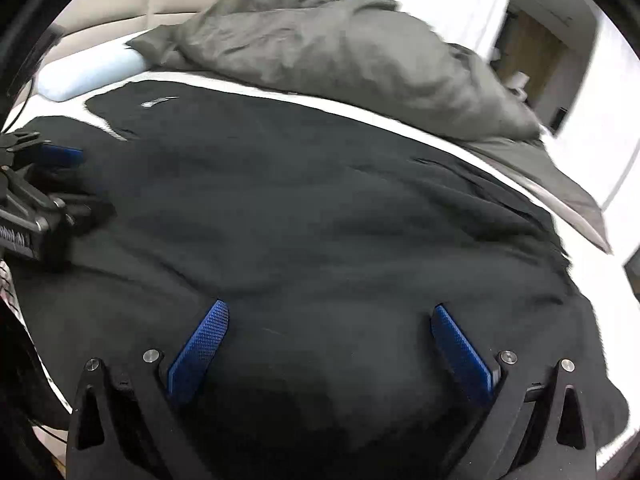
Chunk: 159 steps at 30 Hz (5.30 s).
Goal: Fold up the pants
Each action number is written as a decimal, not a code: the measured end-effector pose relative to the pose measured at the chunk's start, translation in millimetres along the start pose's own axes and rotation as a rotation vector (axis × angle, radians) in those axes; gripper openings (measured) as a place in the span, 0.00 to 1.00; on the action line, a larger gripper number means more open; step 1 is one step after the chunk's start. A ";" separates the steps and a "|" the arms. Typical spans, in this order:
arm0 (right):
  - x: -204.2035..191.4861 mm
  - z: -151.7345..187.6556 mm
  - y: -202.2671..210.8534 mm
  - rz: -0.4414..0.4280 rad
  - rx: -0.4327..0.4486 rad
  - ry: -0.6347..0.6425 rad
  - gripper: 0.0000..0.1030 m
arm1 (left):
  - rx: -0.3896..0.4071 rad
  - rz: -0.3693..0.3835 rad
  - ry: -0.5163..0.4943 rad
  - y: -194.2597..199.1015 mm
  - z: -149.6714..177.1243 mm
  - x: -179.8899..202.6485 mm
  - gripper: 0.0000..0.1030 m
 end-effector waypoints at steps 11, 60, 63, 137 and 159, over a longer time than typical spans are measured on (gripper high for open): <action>205.6 90.6 8.3 0.350 -0.200 -0.313 0.99 | 0.038 0.035 -0.028 14.7 -6.2 -17.6 0.99; 2.5 0.0 -6.4 -0.102 -0.047 -0.030 0.99 | 0.023 -0.049 0.093 30.1 9.4 -72.5 1.00; 61.7 28.8 -14.2 -0.051 -0.089 -0.114 0.99 | 0.020 -0.057 0.096 27.7 10.0 -75.5 1.00; 122.5 77.4 1.9 0.046 -0.113 -0.263 0.98 | 0.140 -0.173 0.221 103.5 75.6 -274.4 1.00; -15.4 -4.8 8.5 -0.180 -0.065 -0.075 0.99 | 0.023 -0.076 0.109 36.5 24.5 -189.7 1.00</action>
Point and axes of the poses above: each gripper's, at about its wrist camera, not at the fingertips, and y roughly against the way its jaws point, x to its right, z to its underside, the point moved 9 cm from there along -y, roughly the way its jaws point, and after that the axes turned 13 degrees about z, right-handed, at the moved point
